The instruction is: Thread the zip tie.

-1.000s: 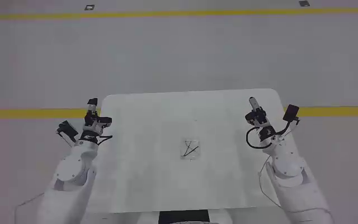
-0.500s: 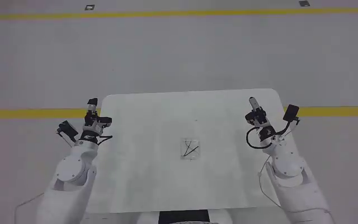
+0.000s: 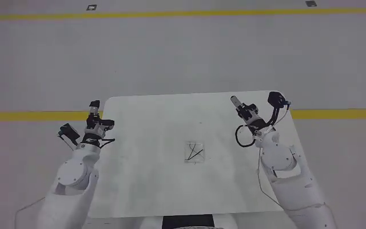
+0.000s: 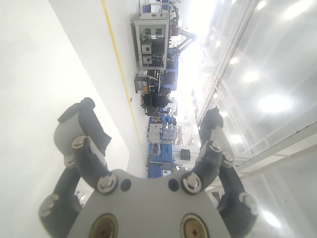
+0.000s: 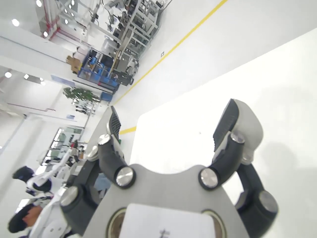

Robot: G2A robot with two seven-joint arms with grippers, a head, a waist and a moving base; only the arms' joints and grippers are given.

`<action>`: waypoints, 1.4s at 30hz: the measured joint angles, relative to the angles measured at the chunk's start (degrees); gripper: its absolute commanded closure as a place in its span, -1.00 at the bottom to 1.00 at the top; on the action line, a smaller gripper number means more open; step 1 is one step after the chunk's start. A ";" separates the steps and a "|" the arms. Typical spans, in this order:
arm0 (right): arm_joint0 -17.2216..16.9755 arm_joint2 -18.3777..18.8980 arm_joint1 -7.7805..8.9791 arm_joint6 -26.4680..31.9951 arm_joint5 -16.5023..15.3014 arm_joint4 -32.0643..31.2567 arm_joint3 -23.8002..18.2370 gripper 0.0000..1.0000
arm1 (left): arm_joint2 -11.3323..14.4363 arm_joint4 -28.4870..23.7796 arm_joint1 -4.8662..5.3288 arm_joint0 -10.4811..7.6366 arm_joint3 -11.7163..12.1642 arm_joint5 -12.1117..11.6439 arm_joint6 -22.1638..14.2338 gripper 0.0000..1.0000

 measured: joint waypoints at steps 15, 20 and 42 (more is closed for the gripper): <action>1.76 -2.42 0.13 5.00 -1.24 -4.90 0.21 -1.00 | 0.00 0.00 0.00 0.00 0.00 0.00 0.00 -1.00; 5.07 -6.29 0.80 12.91 -6.32 -12.79 -0.62 -1.00 | 0.00 0.00 0.00 0.00 0.00 0.00 0.00 -1.00; 11.69 -17.02 0.42 29.26 -11.81 -31.70 0.08 -1.00 | 0.00 0.00 0.00 0.00 0.00 0.00 0.00 -1.00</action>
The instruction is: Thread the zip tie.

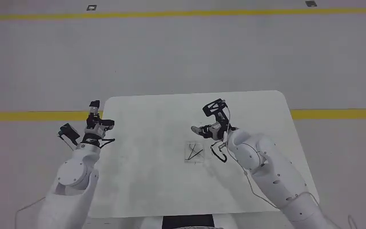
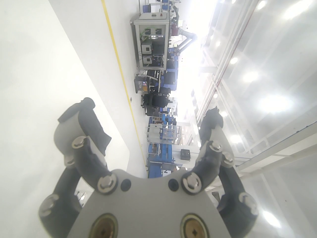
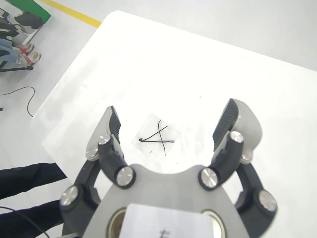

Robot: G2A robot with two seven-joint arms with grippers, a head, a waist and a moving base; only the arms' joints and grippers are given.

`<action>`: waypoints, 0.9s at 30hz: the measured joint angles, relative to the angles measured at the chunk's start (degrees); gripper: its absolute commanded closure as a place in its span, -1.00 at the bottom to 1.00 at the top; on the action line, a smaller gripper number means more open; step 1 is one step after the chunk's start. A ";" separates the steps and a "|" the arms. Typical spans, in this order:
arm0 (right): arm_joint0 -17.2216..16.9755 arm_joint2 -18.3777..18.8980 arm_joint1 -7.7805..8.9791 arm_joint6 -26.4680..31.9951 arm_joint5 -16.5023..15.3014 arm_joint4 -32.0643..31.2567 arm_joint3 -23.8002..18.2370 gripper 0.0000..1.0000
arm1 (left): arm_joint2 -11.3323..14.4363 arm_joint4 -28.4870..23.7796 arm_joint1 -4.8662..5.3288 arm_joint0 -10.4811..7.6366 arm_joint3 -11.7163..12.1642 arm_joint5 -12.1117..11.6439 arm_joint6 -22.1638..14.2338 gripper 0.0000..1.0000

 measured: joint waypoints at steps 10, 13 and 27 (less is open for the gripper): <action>7.56 -6.13 -0.45 5.43 -17.68 -9.99 2.88 -1.00 | 0.00 0.00 0.00 0.00 0.00 0.00 0.00 -1.00; 9.79 -8.12 -0.91 5.72 -20.15 -11.03 4.47 -1.00 | 0.00 0.00 0.00 0.00 0.00 0.00 0.00 -1.00; 12.90 -14.76 -1.24 9.02 -20.45 -14.33 6.92 -1.00 | 0.00 0.00 0.00 0.00 0.00 0.00 0.00 -1.00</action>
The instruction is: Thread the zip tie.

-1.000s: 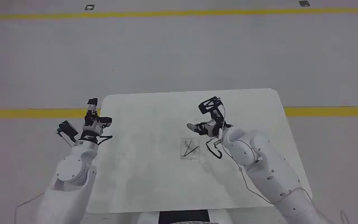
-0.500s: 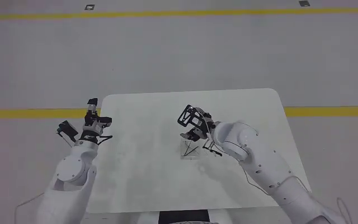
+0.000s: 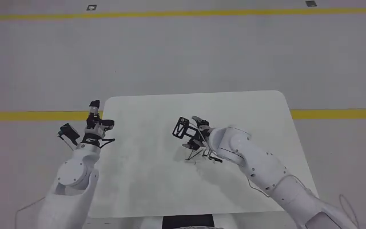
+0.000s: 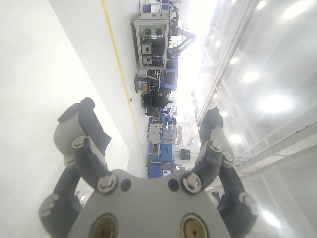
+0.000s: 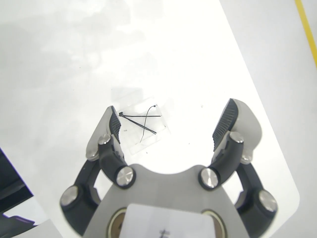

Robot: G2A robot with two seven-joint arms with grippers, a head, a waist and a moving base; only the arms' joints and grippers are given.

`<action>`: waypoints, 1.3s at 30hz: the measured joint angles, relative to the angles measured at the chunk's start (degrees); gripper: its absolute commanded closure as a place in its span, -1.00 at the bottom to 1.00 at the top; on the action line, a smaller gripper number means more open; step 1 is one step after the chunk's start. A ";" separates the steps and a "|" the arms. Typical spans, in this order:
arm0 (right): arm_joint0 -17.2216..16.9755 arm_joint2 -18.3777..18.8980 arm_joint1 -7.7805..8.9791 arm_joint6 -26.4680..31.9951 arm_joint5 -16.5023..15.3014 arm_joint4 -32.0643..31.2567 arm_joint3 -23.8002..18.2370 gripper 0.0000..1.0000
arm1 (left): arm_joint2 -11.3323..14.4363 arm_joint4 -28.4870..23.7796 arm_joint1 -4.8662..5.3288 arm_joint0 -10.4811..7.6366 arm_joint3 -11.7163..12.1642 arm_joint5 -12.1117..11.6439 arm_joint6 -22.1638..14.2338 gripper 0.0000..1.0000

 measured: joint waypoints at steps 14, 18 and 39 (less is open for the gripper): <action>18.77 -23.83 0.26 9.58 0.00 -2.93 4.39 -1.00 | 0.00 0.00 0.00 0.00 0.00 0.00 0.00 -1.00; 24.90 -29.24 0.13 11.01 0.00 6.15 6.39 -1.00 | 0.00 0.00 0.00 0.00 0.00 0.00 0.00 -1.00; 27.10 -29.86 -0.86 7.34 0.54 28.96 16.42 -1.00 | 0.00 0.00 0.00 0.00 0.00 0.00 0.00 -1.00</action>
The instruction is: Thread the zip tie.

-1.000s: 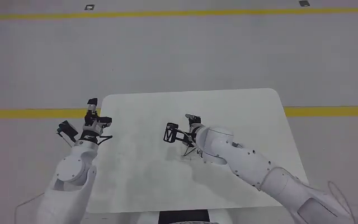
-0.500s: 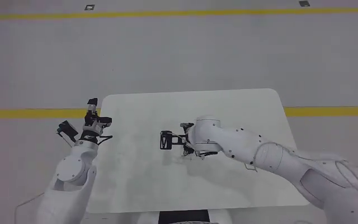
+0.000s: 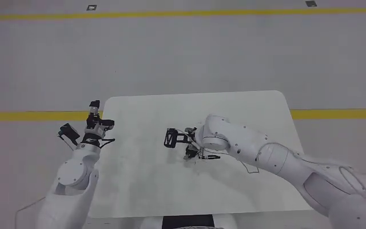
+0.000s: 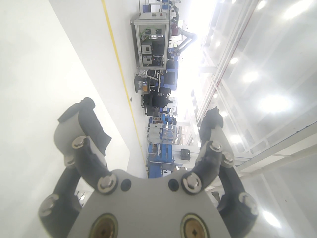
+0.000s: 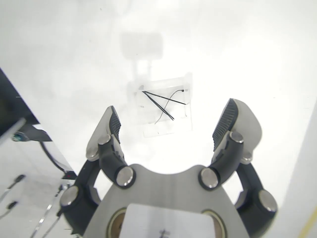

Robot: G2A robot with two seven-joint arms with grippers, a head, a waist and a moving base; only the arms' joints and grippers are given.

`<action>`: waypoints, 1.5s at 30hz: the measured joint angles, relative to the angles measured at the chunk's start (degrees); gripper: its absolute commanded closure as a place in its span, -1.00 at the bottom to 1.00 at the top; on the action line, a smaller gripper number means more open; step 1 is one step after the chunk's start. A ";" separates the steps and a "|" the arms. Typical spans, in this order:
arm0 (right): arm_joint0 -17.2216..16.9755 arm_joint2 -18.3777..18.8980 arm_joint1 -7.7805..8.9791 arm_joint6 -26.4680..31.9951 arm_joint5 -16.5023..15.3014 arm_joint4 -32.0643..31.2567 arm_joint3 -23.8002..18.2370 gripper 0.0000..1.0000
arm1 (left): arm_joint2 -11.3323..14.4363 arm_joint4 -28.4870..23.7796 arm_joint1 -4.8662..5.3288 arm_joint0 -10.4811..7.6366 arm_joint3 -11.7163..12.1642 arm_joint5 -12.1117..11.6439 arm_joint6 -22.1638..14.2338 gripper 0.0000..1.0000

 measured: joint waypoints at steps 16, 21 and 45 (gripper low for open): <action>-1.97 1.46 -0.62 1.65 3.89 2.24 2.10 -1.00 | 0.00 0.00 0.00 0.00 0.00 0.00 0.00 -1.00; -2.02 1.63 -0.65 1.72 3.96 2.33 2.27 -1.00 | 0.00 0.00 0.00 0.00 0.00 0.00 0.00 -1.00; -2.08 -1.25 -1.18 5.24 -0.65 -5.47 -1.10 -1.00 | 0.00 0.00 0.00 0.00 0.00 0.00 0.00 -1.00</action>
